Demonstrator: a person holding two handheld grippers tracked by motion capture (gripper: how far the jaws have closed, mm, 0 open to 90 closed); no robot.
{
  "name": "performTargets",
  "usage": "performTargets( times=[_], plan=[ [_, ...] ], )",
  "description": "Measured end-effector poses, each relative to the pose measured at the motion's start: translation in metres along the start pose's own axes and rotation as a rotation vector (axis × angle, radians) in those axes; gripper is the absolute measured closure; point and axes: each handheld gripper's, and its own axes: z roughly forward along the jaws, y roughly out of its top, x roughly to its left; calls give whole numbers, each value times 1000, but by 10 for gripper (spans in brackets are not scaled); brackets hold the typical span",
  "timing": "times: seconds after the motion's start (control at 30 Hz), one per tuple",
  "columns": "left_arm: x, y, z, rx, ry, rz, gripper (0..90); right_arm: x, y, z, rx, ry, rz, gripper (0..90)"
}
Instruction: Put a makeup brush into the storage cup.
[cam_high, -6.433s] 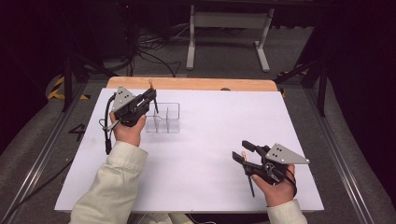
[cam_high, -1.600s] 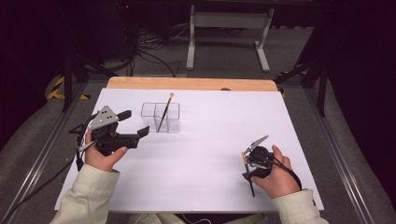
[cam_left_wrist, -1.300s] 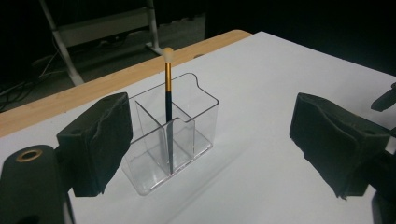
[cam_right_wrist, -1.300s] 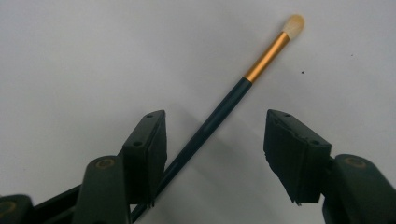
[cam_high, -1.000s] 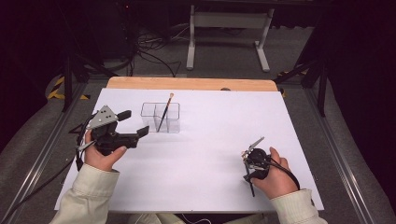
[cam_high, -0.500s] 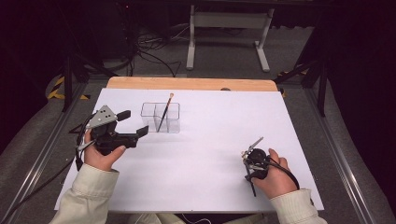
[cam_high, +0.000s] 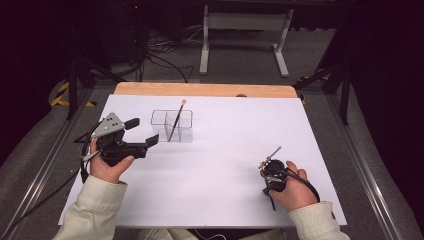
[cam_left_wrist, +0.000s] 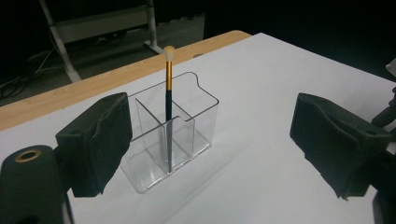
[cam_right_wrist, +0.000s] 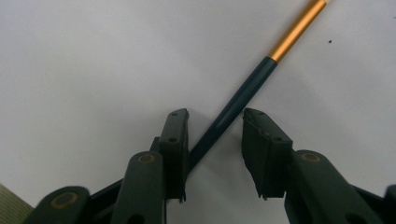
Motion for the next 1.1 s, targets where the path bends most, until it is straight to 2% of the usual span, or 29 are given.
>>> performTargets(
  times=[0.4, 0.6, 0.8, 0.9, 1.1],
  plan=[
    [-1, 0, 1, 2, -4, 1, 134, -1, 3, 0, 21, -3, 59, 649],
    [-1, 0, 1, 6, -5, 3, 134, 0, 7, 1, 51, -10, 83, 698],
    [-1, 0, 0, 8, -2, -1, 137, -3, 7, 0, 49, -2, 134, 786],
    [-1, 0, 0, 6, -10, -4, 141, -2, 7, 1, 52, -12, 140, 840],
    [-3, 1, 1, 0, -21, -12, 128, -1, 8, 1, 55, -16, 149, 847]
  ],
)
